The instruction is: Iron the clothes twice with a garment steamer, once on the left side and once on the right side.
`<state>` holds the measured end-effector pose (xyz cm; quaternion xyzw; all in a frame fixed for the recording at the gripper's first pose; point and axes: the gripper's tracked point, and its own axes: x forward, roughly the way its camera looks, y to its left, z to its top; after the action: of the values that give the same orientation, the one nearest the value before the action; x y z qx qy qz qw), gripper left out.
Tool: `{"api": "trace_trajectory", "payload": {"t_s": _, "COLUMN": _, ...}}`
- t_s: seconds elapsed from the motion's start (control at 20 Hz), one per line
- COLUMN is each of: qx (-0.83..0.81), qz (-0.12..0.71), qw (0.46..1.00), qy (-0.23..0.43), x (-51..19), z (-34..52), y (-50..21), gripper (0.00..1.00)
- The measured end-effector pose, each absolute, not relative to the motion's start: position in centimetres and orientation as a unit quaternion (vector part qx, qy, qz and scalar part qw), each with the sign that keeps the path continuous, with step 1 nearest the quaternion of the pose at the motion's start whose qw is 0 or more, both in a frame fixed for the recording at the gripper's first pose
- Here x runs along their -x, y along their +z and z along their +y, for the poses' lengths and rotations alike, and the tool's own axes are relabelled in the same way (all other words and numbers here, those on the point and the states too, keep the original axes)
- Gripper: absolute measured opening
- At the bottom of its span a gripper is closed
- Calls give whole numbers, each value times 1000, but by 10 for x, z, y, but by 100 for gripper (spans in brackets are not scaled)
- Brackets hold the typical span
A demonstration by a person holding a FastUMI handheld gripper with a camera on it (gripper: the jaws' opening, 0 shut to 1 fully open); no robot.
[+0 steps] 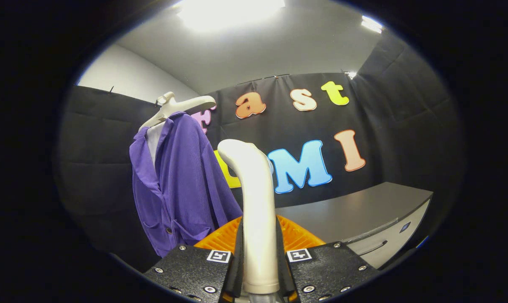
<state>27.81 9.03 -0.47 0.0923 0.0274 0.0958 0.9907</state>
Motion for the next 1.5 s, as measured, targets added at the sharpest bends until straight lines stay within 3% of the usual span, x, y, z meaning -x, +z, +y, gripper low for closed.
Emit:
{"api": "trace_trajectory", "payload": {"t_s": 0.75, "qx": -62, "qz": -85, "qw": 986, "qy": 127, "x": -310, "z": 208, "y": 125, "gripper": 34}}
{"api": "trace_trajectory", "payload": {"t_s": 1.5, "qx": -2, "qz": -40, "qw": 991, "qy": 130, "x": -315, "z": 274, "y": 64, "gripper": 34}}
